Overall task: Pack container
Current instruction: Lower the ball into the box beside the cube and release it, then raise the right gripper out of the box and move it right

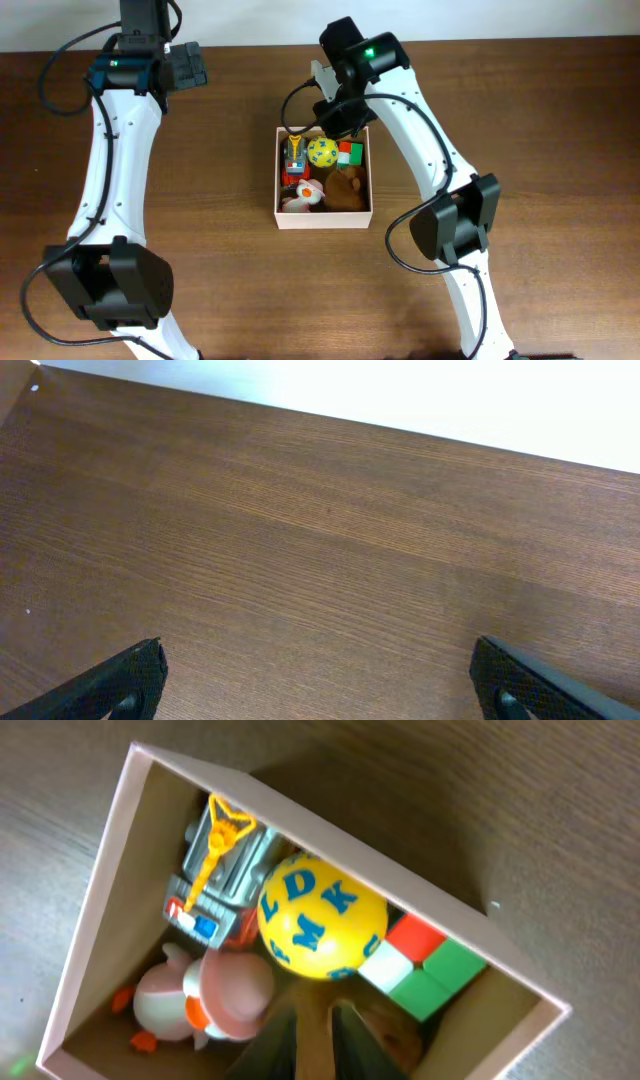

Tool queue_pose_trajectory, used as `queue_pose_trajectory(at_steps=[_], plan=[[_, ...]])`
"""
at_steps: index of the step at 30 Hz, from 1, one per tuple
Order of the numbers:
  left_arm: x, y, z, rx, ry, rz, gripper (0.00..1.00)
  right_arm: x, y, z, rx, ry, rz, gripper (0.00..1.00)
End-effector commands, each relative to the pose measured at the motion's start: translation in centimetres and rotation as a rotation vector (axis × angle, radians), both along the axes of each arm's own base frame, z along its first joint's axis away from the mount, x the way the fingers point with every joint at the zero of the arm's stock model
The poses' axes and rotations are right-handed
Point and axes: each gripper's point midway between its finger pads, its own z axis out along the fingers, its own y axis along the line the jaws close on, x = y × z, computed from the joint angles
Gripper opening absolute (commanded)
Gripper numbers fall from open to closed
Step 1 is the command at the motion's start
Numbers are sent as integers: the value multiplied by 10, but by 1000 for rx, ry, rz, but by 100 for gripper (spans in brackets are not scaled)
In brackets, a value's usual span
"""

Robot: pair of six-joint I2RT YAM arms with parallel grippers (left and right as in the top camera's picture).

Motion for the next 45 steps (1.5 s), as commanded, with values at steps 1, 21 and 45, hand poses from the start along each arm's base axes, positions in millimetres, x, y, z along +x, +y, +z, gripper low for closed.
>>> queue_pose_trajectory(at_steps=[1,21,45], plan=[[0,1,5,-1,-12,14,99,-3,2,-11,-4,21,5,17],[0,1,5,-1,-12,14,99,-10,1,-57,-25,91,7,9],[0,1,5,-1,-12,14,99,59,-72,39,-48,-192,-203,99]])
